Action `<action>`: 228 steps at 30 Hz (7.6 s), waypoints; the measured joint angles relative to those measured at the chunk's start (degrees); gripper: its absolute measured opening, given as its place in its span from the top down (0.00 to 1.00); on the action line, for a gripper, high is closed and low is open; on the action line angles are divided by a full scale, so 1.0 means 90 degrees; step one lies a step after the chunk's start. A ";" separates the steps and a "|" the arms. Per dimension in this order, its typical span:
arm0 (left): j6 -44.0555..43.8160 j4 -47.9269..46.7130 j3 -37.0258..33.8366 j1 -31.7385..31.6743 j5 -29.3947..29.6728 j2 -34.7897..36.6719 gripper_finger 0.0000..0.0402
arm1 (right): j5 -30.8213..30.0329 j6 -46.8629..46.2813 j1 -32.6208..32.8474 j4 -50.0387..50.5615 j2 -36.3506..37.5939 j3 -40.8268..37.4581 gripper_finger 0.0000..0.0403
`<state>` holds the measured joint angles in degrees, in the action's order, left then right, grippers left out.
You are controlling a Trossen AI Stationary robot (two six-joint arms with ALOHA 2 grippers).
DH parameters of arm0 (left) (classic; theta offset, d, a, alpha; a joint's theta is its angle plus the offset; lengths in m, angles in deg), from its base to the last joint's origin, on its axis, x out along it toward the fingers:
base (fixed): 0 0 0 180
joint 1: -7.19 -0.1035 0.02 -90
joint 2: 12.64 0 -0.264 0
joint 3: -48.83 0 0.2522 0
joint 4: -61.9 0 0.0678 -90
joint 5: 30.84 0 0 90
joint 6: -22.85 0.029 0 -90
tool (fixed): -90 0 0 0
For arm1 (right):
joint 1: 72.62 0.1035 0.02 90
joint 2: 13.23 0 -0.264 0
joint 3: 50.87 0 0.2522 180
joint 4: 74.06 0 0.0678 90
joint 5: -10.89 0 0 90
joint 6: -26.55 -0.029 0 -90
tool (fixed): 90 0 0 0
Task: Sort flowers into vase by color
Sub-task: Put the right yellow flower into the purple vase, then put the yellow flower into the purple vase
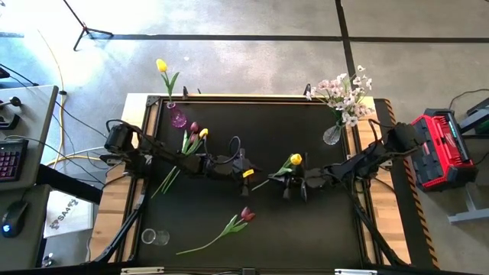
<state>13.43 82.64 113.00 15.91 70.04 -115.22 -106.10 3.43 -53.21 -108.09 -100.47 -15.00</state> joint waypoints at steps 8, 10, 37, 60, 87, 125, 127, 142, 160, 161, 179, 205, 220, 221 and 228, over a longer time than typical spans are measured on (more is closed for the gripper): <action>-0.0002 0.0006 0.0000 -0.0074 -0.0055 0.0000 0.57 | 0.0201 -0.0048 -0.0169 0.0356 0.0002 0.0002 1.00; -0.0002 0.0004 0.0000 -0.0095 -0.0110 0.0000 0.56 | 0.0421 -0.0047 -0.0212 0.0389 0.0002 0.0001 1.00; 0.0224 -0.0058 0.1343 -0.0589 -0.1308 -0.1132 0.56 | 0.1830 0.0865 -0.0497 0.0681 0.0002 0.0007 1.00; 0.0562 -0.0004 0.1331 -0.0644 -0.2030 -0.1137 0.94 | 0.1862 0.1273 -0.0519 0.1431 0.0002 0.0595 1.00; 0.0450 0.0300 -0.1204 -0.1431 0.0359 0.1700 1.00 | -0.0939 -0.0453 -0.0181 0.1571 0.0032 0.0369 0.67; 0.1622 -0.2708 -0.2193 -0.3747 0.4905 0.7184 1.00 | -0.1145 -0.0723 0.0187 0.1753 0.0019 0.0367 0.67; 0.1626 -0.2517 -0.2193 -0.4025 0.4644 0.7207 1.00 | -0.1145 -0.0727 0.0176 0.1755 0.0019 0.0367 0.67; 0.1296 -0.2667 -0.2191 -0.5735 0.3275 0.7066 1.00 | -0.1043 -0.0725 -0.0049 0.1763 0.0017 0.0367 0.67; 0.0200 -0.4259 -0.2191 -0.5912 0.3115 0.6638 0.83 | -0.0818 -0.0719 -0.0122 0.1777 0.0015 0.0367 0.67; 0.0101 -0.4465 -0.2191 -0.5912 0.3103 0.6642 0.79 | -0.0812 -0.0719 -0.0122 0.1777 0.0015 0.0367 0.67; -0.0511 -0.7737 -0.1440 -0.5620 0.1611 0.7532 0.52 | -0.0693 -0.0889 -0.0110 0.1887 0.0015 0.0366 0.67; -0.4546 -0.7108 -0.3511 -0.1114 0.0125 0.6571 0.58 | -0.0464 -0.1141 0.0004 0.2023 0.0015 0.0364 0.67; -0.4600 -0.6863 -0.3027 -0.1098 0.0788 0.3713 0.58 | -0.0451 -0.1055 -0.0118 0.2043 0.0015 0.0364 0.67; -0.4581 -0.6909 -0.2954 -0.1104 0.0805 0.3617 0.58 | -0.0450 -0.1053 -0.0118 0.2044 0.0015 0.0364 0.67; -0.4268 -0.7756 -0.2061 -0.1035 0.1031 0.3411 0.58 | -0.0450 -0.1003 -0.0118 0.2044 0.0015 0.0364 0.67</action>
<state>-24.98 12.83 94.45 6.60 79.32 -84.53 -110.15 -5.60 -54.27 -89.69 -100.34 -11.73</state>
